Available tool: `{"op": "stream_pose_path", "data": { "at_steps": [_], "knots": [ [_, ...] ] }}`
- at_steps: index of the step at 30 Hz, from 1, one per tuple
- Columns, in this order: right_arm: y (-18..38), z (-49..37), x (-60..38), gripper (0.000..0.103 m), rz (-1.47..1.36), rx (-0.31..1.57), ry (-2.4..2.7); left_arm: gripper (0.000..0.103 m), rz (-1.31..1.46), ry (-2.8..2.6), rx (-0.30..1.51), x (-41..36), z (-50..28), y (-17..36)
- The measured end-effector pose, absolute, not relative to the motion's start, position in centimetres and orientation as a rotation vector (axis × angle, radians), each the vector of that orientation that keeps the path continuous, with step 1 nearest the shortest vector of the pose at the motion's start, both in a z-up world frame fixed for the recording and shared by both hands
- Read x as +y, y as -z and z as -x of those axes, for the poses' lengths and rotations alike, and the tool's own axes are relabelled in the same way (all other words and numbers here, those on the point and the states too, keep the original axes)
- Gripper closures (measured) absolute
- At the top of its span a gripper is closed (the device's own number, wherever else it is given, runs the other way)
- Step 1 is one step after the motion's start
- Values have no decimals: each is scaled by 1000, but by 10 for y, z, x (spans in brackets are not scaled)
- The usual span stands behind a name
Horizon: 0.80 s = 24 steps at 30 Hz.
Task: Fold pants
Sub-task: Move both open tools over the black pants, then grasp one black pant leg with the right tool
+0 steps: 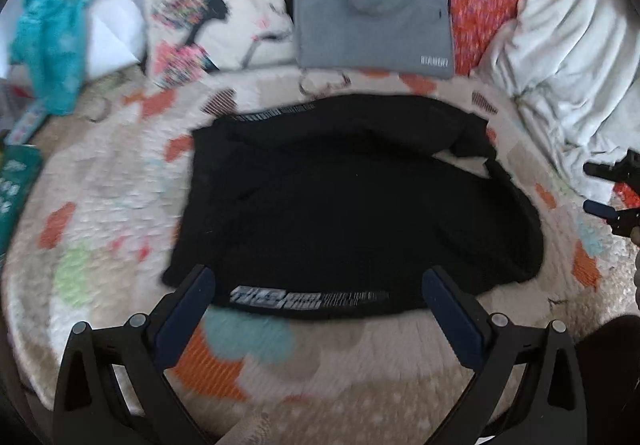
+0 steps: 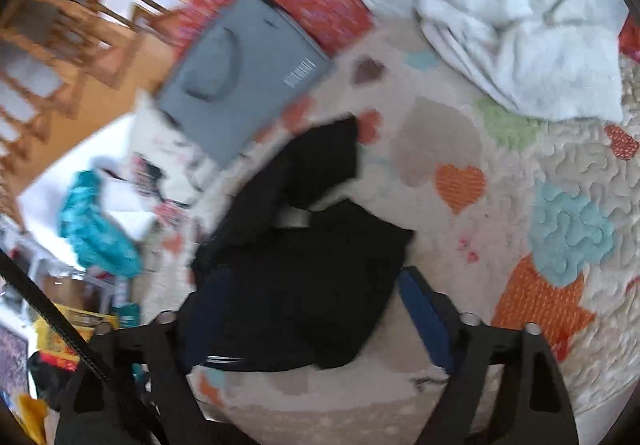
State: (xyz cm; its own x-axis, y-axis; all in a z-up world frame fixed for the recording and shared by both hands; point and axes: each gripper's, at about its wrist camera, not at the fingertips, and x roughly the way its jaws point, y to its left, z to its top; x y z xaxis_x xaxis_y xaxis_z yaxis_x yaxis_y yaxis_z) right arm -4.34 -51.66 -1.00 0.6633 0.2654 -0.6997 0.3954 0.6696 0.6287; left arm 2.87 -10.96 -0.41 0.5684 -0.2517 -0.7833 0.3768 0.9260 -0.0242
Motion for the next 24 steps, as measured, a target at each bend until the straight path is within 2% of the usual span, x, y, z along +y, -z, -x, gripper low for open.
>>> {"op": "stream_pose_path", "data": {
  "at_steps": [2, 4, 10, 16, 18, 20, 24],
  "knots": [
    [30, 21, -520, 40, -841, 947, 82, 0, -168, 372, 937, -122, -54, 24],
    [41, -3, -520, 43, -791, 993, 54, 0, -179, 374, 967, -134, -75, 44],
    [63, -68, -511, 43, -594, 1053, 65, 0, -207, 370, 1043, -150, -103, 92],
    [103, -83, -513, 43, -611, 1092, 50, 0, -177, 389, 1017, -147, -101, 102],
    [99, -80, -512, 53, -571, 1084, 60, 0, -145, 393, 1003, -142, -98, 103],
    [94, -76, -515, 92, -589, 1064, 39, 0, -154, 380, 999, -143, -94, 104],
    [80, -57, -526, 92, -642, 1019, 64, 0, -169, 370, 1015, -146, -94, 100]
  ]
}}
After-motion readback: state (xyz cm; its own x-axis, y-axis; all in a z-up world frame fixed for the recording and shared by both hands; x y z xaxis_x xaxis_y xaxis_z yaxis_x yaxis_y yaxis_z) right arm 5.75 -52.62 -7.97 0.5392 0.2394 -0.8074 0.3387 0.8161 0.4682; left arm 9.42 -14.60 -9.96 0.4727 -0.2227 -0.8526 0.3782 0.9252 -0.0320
